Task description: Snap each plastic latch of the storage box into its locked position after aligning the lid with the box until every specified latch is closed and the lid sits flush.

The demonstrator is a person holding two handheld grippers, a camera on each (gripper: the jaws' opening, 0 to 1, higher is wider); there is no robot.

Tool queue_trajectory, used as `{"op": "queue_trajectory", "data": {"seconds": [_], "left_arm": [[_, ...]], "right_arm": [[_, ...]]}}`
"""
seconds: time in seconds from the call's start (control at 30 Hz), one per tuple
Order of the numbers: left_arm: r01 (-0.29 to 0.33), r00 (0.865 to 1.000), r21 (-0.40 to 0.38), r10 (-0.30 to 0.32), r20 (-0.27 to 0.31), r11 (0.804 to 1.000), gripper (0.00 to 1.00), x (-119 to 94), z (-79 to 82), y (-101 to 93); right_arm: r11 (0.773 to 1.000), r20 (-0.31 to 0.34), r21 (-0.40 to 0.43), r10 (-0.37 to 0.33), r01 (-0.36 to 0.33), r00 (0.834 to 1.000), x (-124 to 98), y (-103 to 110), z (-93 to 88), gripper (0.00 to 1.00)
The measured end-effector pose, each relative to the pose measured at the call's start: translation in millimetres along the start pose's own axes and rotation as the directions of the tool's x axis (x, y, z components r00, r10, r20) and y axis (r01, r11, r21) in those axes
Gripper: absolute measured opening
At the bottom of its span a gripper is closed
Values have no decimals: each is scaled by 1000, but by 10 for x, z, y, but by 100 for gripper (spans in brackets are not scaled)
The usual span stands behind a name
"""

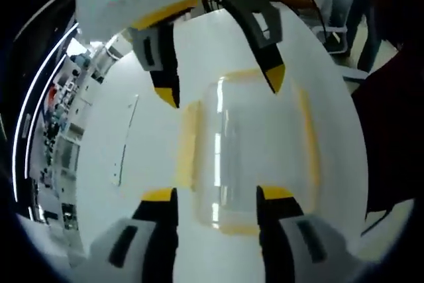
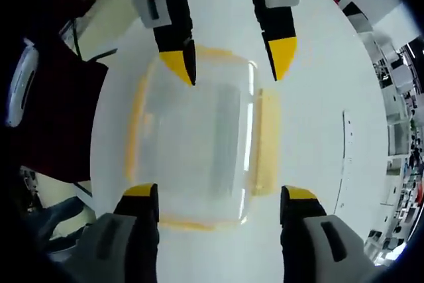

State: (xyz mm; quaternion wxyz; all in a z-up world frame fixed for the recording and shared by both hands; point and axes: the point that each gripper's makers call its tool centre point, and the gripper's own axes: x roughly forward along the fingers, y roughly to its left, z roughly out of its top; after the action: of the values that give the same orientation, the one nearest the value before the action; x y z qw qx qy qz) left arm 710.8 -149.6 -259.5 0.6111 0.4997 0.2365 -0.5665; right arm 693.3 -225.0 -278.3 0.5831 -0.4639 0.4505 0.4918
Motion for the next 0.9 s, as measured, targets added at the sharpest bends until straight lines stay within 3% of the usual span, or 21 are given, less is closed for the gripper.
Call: {"op": "queue_trajectory", "data": {"seconds": [0.1,0.3,0.47,0.67,0.8,0.9], "left_arm": [[41,999,-3,-41,-18,999,40,15,-7,-37],[59,998,-4,-59,-31,998,40,23,-13,-34],[110,993,32,-108,-53,993,28,25,-4,-148],[132,988,39,-128,-88,990,22,28,-16,-171],[188,978,70,-181,-99,980,15,30,-15,-243],[201,975,61,-194,-107,978,16,36,-13,-236]], "right_arm": [[1000,3,-6,10,-10,1000,7,-1,0,77],[999,13,-21,48,-48,999,32,6,-2,77],[996,18,-11,88,-88,996,50,29,-9,75],[994,22,2,108,-109,994,55,56,-7,73],[993,20,-4,114,-114,993,58,64,0,73],[993,18,-6,119,-119,993,62,63,4,73]]}}
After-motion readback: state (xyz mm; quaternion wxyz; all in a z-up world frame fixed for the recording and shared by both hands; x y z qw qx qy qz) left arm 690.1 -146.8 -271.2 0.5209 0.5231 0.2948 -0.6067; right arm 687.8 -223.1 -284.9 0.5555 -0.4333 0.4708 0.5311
